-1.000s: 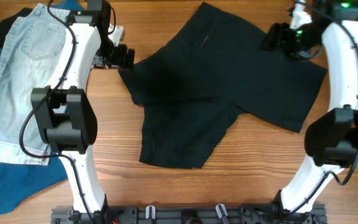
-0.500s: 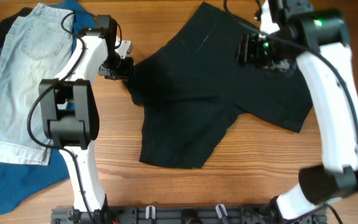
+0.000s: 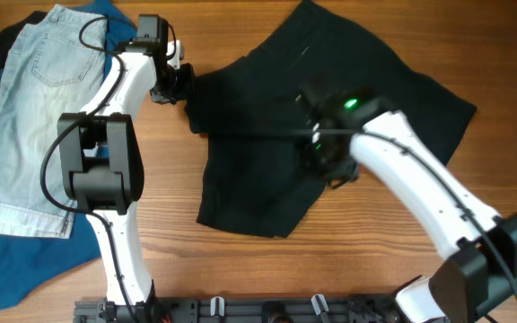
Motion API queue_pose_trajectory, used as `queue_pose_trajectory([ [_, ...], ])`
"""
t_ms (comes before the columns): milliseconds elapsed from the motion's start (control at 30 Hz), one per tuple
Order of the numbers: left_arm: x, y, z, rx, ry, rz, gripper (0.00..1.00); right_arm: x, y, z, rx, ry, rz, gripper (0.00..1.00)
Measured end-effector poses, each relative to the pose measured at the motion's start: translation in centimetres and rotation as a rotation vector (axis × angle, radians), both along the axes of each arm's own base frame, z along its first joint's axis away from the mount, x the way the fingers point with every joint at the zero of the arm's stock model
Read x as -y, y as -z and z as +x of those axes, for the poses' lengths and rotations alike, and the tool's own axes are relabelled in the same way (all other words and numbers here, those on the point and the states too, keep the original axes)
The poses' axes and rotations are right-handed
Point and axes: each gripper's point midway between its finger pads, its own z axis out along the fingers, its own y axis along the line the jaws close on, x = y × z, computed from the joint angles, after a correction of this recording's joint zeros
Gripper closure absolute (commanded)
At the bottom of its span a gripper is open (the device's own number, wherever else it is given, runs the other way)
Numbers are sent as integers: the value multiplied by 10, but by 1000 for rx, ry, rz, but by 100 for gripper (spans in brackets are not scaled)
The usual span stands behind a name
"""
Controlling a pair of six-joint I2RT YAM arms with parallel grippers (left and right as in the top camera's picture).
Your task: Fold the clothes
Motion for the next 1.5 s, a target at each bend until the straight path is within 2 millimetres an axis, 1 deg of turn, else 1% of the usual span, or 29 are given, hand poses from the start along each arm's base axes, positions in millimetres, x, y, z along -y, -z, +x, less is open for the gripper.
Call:
queue_pose_trajectory([
  [33,1,-1,2,6,-11,-8,96,-10,15,-3,4,-14,22,30],
  [100,2,-1,3,5,-23,-16,96,-28,37,-8,16,-41,73,30],
  [167,2,-1,3,3,-31,-19,96,-38,56,-20,1,-63,100,30],
  [200,2,-1,2,0,-34,-19,96,-38,64,-30,-26,-65,97,30],
  [267,2,-1,2,-3,-36,-20,96,-31,80,-47,-82,-52,76,31],
  [300,2,-1,1,-4,-36,-20,96,-28,86,-52,-100,-44,72,33],
  [367,2,-1,1,-4,-36,-20,96,-28,97,-60,-121,-35,89,34],
  [433,2,-1,1,-4,-36,-20,96,-32,104,-61,-120,-37,122,37],
  [533,2,-1,1,-5,-36,-20,96,-37,114,-63,-119,-40,162,51],
  [567,2,-1,1,-4,-36,-20,96,-39,117,-63,-117,-45,173,65],
  [600,2,-1,1,-5,-36,-20,96,-39,119,-63,-118,-43,173,85],
  [633,2,-1,1,-7,-36,-20,96,-40,120,-62,-120,-42,173,96],
  [667,2,-1,1,-7,-36,-20,96,-40,122,-62,-122,-41,170,96],
  [733,1,0,-1,-14,-38,-18,96,-37,122,-65,-138,-23,159,96],
  [800,-2,1,-4,-32,-55,-9,96,-28,122,-71,-176,4,133,96],
  [867,-10,1,-8,-54,-86,3,96,-12,118,-75,-221,55,108,96],
  [933,-23,-8,-10,-57,-125,6,96,8,104,-69,-223,110,119,96],
  [1000,-37,-23,-12,-47,-157,11,96,23,92,-67,-222,143,127,96],
  [1033,-48,-39,-14,-31,-179,14,96,36,81,-66,-233,174,130,96],
  [1100,-60,-62,-18,-7,-208,16,96,51,68,-59,-230,202,141,96],
  [1133,-67,-76,-23,1,-224,17,96,57,61,-54,-223,207,148,96],
  [1167,-70,-87,-28,4,-234,17,96,61,57,-48,-209,207,157,96],
  [1233,-75,-100,-38,-5,-249,27,96,73,47,-33,-170,203,178,96],
  [1267,-77,-103,-44,-18,-254,41,96,76,45,-29,-156,203,183,96],
  [1333,-80,-99,-60,-83,-260,71,96,83,41,-20,-129,202,193,96],
  [1367,-82,-97,-66,-106,-263,83,96,86,39,-20,-128,202,194,96],
  [1400,-84,-96,-71,-126,-268,98,96,88,38,-24,-144,196,192,95],
  [1433,-86,-95,-73,-137,-271,111,96,90,37,-33,-180,189,180,95],
  [1500,-90,-94,-78,-154,-276,137,96,95,37,-40,-207,185,153,95],
])
